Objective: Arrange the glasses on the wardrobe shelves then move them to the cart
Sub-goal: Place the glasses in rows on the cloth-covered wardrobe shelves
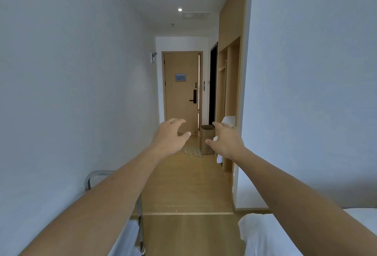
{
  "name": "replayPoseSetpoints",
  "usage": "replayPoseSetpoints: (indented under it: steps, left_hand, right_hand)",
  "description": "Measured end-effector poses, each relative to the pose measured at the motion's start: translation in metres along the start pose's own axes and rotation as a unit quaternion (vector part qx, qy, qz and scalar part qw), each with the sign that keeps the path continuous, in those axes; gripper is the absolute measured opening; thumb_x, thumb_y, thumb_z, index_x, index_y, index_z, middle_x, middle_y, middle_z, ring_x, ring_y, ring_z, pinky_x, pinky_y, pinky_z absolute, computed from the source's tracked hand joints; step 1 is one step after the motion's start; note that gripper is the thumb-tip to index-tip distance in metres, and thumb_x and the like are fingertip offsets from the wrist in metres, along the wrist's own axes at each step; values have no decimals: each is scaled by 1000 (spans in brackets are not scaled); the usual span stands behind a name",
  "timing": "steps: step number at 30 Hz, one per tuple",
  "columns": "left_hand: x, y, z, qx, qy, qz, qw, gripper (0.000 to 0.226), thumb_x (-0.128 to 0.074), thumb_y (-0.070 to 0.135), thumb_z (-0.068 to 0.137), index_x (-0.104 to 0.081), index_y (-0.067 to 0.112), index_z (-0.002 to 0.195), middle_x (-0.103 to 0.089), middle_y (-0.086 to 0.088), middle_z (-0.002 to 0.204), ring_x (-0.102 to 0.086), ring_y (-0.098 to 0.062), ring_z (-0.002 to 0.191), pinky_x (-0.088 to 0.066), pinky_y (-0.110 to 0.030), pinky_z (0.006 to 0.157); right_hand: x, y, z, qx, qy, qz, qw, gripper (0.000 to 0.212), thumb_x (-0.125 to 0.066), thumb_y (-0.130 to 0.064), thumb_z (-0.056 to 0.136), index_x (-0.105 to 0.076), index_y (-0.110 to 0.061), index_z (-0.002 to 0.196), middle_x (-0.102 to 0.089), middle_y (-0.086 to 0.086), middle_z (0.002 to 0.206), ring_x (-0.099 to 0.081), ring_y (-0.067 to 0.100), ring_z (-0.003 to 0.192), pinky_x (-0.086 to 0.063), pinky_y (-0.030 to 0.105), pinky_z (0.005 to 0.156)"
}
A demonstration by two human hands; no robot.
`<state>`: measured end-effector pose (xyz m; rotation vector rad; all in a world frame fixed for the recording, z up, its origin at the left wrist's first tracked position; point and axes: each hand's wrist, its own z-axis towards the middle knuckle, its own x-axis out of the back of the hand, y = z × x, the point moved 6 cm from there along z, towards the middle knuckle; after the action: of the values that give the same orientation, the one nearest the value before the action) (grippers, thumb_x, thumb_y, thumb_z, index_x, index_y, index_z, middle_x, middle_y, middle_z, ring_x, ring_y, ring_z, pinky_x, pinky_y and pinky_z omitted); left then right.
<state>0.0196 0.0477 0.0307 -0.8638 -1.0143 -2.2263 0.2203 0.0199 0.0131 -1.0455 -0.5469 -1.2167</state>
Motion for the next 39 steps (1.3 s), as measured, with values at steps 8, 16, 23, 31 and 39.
replayPoseSetpoints:
  steps: [8, 16, 23, 31, 39]
  left_hand:
    - [-66, -22, 93, 43, -19, 0, 999, 54, -57, 45, 98, -45, 32, 149, -40, 7, 157, -32, -18, 146, -35, -49, 117]
    - [-127, -39, 190, 60, -17, -19, 998, 53, -59, 36, 100, -46, 23, 150, -41, 1, 157, -33, -20, 146, -31, -42, 120]
    - [-169, -77, 258, 66, -30, -8, 997, 55, -59, 40, 99, -46, 24, 150, -45, 0, 154, -38, -22, 144, -36, -48, 117]
    - [-205, -142, 345, 45, -28, -11, 999, 56, -59, 43, 98, -46, 26, 149, -45, 2, 155, -38, -20, 144, -36, -45, 117]
    - [-217, -228, 455, 27, -46, -14, 998, 56, -59, 43, 99, -44, 27, 150, -43, 0, 155, -39, -23, 143, -38, -49, 116]
  right_hand:
    - [-39, 55, 96, -4, -35, 1, 999, 76, -62, -48, 92, -31, -27, 158, -41, 4, 157, -32, 38, 143, -37, 51, 111]
    - [-72, 115, 199, 0, -56, 12, 998, 74, -63, -46, 92, -33, -26, 157, -46, 5, 153, -38, 36, 140, -42, 50, 111]
    - [-116, 138, 270, -6, -76, 14, 997, 76, -63, -49, 90, -33, -28, 157, -42, 4, 157, -40, 34, 139, -41, 51, 112]
    - [-178, 143, 354, -11, -78, 20, 997, 76, -63, -46, 91, -32, -25, 157, -42, 6, 155, -41, 34, 137, -44, 50, 109]
    - [-234, 117, 470, -16, -61, 18, 998, 74, -63, -43, 94, -31, -20, 157, -46, 9, 149, -37, 36, 137, -43, 46, 108]
